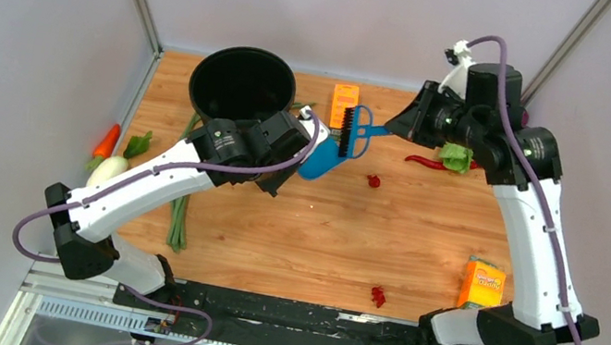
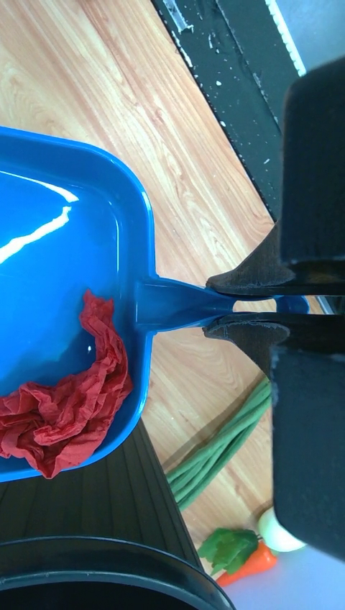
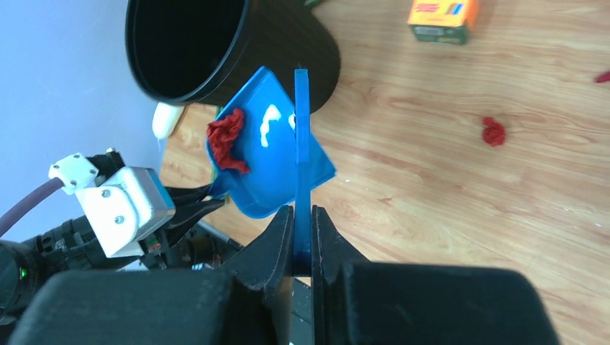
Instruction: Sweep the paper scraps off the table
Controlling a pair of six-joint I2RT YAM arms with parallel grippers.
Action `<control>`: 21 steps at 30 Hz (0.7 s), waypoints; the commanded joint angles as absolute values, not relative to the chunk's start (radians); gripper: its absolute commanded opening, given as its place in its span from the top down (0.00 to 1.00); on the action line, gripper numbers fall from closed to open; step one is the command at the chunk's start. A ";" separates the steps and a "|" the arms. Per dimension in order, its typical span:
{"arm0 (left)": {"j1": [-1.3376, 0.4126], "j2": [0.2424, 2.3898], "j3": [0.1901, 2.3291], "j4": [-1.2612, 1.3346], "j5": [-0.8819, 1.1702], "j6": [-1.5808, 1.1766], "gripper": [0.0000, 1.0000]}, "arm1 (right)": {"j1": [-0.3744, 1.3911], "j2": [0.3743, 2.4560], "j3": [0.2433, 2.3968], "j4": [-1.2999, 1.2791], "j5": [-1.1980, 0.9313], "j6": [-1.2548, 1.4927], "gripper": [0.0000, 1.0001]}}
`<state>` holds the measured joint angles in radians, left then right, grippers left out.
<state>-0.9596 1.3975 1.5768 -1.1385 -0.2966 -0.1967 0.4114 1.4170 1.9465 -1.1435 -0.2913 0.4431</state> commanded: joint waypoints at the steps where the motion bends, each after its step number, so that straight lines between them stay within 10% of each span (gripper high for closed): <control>1: -0.959 1.355 1.634 -1.161 -0.291 -0.224 1.00 | 0.362 1.327 1.937 -1.149 -0.164 0.521 1.00; 21: -0.827 1.552 1.977 -1.226 -0.069 -0.343 1.00 | 0.321 1.120 1.709 -1.144 0.031 0.626 1.00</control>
<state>-0.8825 1.5116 1.8809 -1.2121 -0.1646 -0.2867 0.3244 1.1385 1.7344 -1.1511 0.0265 0.5842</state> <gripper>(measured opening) 0.052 0.109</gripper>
